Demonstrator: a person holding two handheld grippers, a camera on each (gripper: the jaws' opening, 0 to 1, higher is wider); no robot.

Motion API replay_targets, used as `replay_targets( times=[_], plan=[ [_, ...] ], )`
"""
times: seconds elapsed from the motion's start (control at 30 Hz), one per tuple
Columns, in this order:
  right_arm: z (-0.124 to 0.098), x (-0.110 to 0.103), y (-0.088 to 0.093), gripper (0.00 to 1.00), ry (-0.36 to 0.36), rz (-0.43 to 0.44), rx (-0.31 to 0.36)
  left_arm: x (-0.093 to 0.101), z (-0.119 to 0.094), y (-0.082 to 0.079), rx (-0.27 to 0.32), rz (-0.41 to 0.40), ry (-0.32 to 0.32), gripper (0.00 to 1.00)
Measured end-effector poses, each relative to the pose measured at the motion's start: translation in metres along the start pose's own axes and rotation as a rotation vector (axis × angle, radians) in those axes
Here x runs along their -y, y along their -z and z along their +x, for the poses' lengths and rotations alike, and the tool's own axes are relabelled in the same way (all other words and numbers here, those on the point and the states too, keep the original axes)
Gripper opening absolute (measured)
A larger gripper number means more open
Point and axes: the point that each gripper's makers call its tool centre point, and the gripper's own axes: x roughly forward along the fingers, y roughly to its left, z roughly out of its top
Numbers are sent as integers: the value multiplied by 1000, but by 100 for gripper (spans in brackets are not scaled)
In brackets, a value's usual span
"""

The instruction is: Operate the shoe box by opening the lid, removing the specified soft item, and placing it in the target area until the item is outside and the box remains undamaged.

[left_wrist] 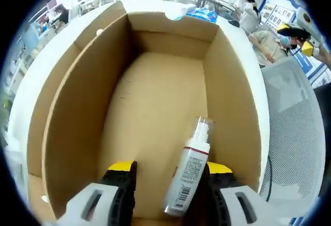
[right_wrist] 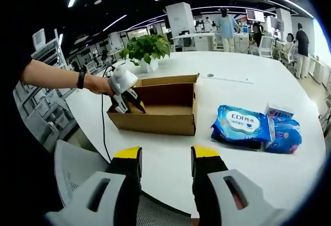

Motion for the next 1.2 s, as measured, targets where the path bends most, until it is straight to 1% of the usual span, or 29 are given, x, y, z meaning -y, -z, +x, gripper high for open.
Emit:
replay_targets(
  times=[0.03, 0.13, 0.2, 0.3, 0.33, 0.4, 0.47, 0.53, 0.57, 0.63, 0.67, 0.7, 0.77, 0.8, 0.87, 1.03, 1.1, 1.2],
  plan=[
    [0, 0, 1, 35, 1, 1, 0, 0, 1, -1, 6, 24, -9, 49],
    [-2, 0, 3, 35, 4, 7, -3, 3, 3, -1, 13, 47, -19, 46],
    [-3, 0, 5, 35, 4, 7, -5, 2, 4, -1, 12, 69, -40, 45],
    [-5, -1, 7, 34, 4, 8, -7, 7, 4, -4, 35, 89, -35, 34],
    [-5, -1, 7, 34, 3, 8, -7, 9, 6, -5, 39, 102, -37, 32],
    [-5, -1, 9, 34, 5, 9, -10, 8, 6, -5, 38, 113, -50, 31],
    [-6, 0, 8, 33, 7, 13, -7, 10, 6, -7, 49, 131, -51, 26],
    [-6, 0, 8, 33, 8, 15, -5, 12, 7, -7, 47, 133, -41, 21],
    [-6, 1, 7, 32, 14, 14, -1, 13, 7, -8, 45, 132, -39, 20],
    [-7, 2, 5, 30, 17, 15, 6, 11, 7, -10, 54, 140, -59, 20],
    [-7, 3, 5, 30, 18, 19, 10, 11, 7, -10, 58, 138, -60, 20],
    [-7, 3, 4, 30, 19, 21, 11, 12, 7, -12, 74, 131, -52, 20],
    [-6, 2, 5, 30, 15, 22, 9, 13, 6, -17, 121, 71, -36, 20],
    [-6, 2, 5, 30, 12, 17, 6, 11, 4, -17, 127, 49, -38, 20],
    [-6, 0, 7, 30, 9, 13, 2, 6, -1, -19, 141, 37, -45, 20],
    [-4, -3, 13, 30, -9, 21, -8, 6, -11, -25, 179, 6, -41, 20],
    [-2, -7, 17, 29, -29, 19, -20, 11, -13, -30, 211, -26, -8, 20],
    [-1, -10, 21, 29, -41, 10, -34, 11, -18, -34, 222, -19, -23, 20]
  ],
)
